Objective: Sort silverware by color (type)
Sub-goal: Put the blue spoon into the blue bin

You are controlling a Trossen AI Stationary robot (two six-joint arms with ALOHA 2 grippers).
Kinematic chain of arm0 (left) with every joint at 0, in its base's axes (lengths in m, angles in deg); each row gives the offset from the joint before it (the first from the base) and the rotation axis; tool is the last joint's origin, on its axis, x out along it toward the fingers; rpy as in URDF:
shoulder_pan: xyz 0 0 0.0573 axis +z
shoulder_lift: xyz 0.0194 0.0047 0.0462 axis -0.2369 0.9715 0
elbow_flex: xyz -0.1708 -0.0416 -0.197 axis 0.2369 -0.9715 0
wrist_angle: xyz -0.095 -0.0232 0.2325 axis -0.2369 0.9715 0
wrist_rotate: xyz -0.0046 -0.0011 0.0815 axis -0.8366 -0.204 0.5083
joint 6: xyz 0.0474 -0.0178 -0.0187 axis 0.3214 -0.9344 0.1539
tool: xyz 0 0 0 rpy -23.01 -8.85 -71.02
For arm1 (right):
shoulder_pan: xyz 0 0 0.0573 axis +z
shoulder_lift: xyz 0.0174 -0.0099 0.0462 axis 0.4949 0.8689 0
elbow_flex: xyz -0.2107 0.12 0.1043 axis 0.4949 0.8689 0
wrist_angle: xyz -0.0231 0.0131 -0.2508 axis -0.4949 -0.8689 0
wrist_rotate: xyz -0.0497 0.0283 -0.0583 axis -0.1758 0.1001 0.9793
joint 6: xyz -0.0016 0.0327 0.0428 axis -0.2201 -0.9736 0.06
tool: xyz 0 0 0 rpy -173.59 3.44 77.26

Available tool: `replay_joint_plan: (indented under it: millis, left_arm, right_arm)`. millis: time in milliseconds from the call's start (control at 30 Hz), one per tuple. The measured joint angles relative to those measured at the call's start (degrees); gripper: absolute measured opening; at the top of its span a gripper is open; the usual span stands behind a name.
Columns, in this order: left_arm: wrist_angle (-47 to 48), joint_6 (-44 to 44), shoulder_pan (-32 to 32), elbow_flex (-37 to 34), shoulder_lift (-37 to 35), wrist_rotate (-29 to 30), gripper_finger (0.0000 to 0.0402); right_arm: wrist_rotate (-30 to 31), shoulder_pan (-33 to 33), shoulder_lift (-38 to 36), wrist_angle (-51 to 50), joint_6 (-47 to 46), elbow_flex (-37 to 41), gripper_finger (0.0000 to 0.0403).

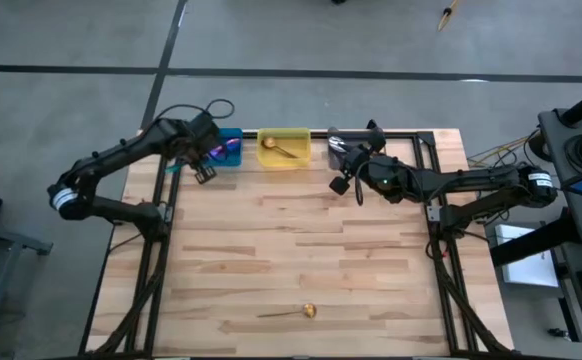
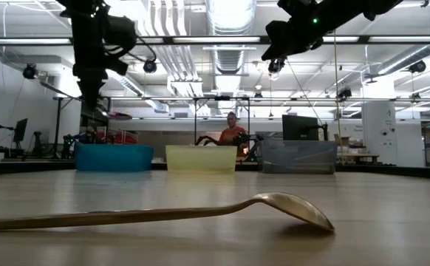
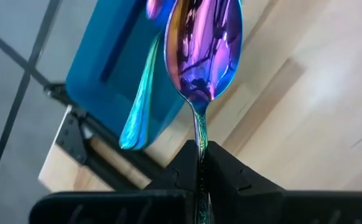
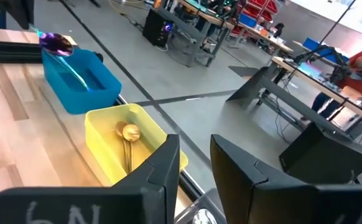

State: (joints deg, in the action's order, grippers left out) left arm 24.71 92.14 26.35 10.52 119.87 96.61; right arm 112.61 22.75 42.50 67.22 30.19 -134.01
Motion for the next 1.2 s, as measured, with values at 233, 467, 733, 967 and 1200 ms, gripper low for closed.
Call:
replay_joint_plan:
  millis: [233, 467, 733, 967, 1200]
  left_arm:
    - [3.22, 5.73, 7.80, -0.07, 2.73, 0.00, 0.0000]
    - [0.08, 9.71, 11.73, 0.67, 8.23, 0.00, 0.0000]
    - [0.50, 11.53, 13.16, 10.91, 19.63, -0.02, 0.0000]
    - [3.40, 13.49, 15.45, 20.21, 28.97, 0.00, 0.0000]
    - [3.78, 15.10, 16.73, 24.13, 35.33, -0.39, 0.0000]
  right_arm:
    - [0.01, -0.34, 0.00, -0.02, 0.04, 0.00, 0.0079]
    - [-0.35, -1.40, 0.00, -0.02, -0.19, 0.00, 0.0079]
    - [-4.11, -2.56, 0.00, -1.04, -0.70, 0.00, 0.0079]
    - [-4.11, -2.99, 0.00, -2.93, -0.63, 0.00, 0.0079]
    - [-4.09, -3.33, 0.00, -2.99, -0.48, 0.00, 0.0079]
